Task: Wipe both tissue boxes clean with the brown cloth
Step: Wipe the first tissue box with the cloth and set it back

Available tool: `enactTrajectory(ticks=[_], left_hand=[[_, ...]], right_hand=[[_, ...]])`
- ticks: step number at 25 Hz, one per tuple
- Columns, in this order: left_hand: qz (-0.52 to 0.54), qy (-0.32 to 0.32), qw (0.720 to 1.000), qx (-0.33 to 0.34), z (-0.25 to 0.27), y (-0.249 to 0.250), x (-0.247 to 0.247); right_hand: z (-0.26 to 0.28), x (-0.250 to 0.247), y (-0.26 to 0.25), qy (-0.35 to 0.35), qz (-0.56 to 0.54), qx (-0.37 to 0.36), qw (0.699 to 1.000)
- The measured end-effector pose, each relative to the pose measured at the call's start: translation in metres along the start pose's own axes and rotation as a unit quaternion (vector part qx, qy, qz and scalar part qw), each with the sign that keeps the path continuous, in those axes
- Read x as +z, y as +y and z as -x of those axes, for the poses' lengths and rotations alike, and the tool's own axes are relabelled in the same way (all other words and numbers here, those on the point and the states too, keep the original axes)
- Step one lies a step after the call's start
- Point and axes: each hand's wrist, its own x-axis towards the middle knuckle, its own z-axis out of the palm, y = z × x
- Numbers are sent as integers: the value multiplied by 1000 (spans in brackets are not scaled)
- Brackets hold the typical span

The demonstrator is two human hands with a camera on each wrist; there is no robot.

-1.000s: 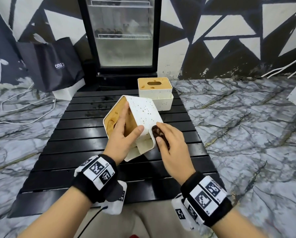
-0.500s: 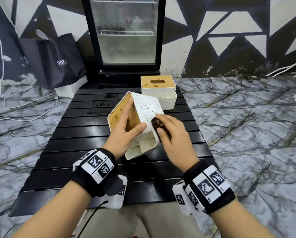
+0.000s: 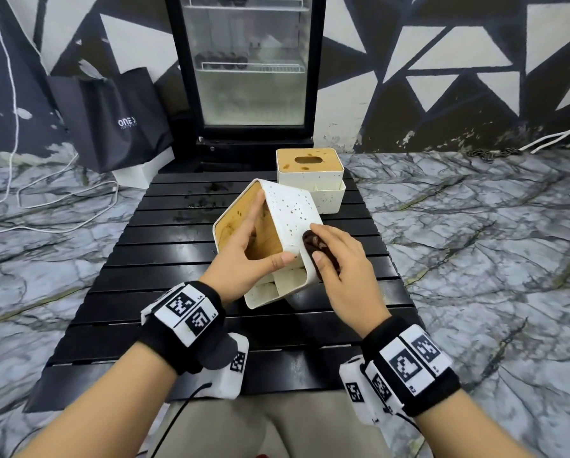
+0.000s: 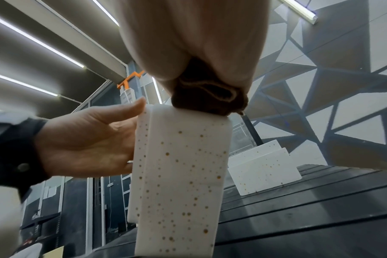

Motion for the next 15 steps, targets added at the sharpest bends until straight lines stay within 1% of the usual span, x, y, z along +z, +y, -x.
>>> enactTrajectory(ticks=[4,7,10,13,15], left_hand=[[-9,-15,1000,3,-2,-2,2],[-21,-21,1000,2,-5,-3,1],[-27,-23,999,0,-7,-1,2],[-38,-31,999,-8,-8,1,3],[-43,-36,998,-11,-10,2,2]], right_hand=[[-8,1,-9,-22,-10,-58,998],[-13,-2,-5,-33,-14,-51,998],[-9,-2,-4,-20,-23,-50,998],[-11,-3,-7,-37,-21,-73,996],[-16,-5,-5,-45,-20,-61,997]])
